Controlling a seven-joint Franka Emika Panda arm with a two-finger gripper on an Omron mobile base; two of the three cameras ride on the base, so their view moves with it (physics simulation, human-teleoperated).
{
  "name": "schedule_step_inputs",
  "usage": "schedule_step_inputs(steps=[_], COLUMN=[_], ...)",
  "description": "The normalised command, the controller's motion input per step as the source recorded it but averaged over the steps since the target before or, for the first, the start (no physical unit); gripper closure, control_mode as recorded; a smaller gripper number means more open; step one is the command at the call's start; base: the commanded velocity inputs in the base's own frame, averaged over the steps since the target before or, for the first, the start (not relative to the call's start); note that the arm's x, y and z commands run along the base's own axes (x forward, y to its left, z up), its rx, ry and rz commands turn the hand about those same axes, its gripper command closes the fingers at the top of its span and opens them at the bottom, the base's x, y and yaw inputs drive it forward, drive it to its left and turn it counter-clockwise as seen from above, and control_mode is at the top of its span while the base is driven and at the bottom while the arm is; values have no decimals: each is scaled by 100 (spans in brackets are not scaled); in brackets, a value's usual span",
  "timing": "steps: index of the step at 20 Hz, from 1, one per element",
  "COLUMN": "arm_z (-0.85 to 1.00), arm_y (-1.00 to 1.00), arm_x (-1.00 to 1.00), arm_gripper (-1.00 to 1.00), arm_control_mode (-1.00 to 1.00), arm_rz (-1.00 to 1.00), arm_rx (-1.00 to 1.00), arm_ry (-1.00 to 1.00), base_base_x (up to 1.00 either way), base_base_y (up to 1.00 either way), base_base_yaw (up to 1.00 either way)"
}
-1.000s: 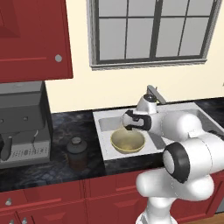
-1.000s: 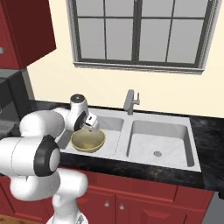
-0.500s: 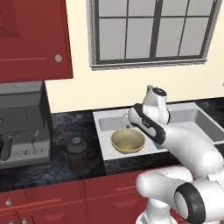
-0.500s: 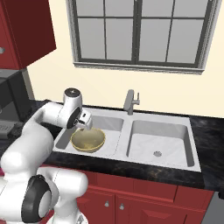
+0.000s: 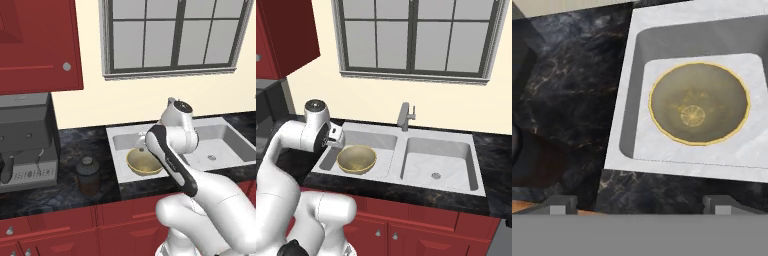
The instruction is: Place the bowl in the left basin and the jug in the right basin of the sink.
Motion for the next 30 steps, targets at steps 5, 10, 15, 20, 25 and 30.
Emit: schedule_step_inputs(steps=[5,10,15,20,25,30], arm_z=[11,13,42,52,7,3], arm_y=[30,43,19,3,36,42], arm_x=[-50,-31,-10,-5,2,-1], arm_gripper=[-100,-100,-100,-100,-100,-100], arm_control_mode=[-100,-100,-100,-100,-100,-100], arm_rz=[16,19,9,3,-3,-8], arm_rx=[5,1,-3,-5,-3,-2], arm_ry=[-18,-3,3,11,11,0], base_base_x=[0,0,0,0,0,0], base_base_y=[0,0,0,0,0,0], base_base_yaw=[0,0,0,0,0,0])
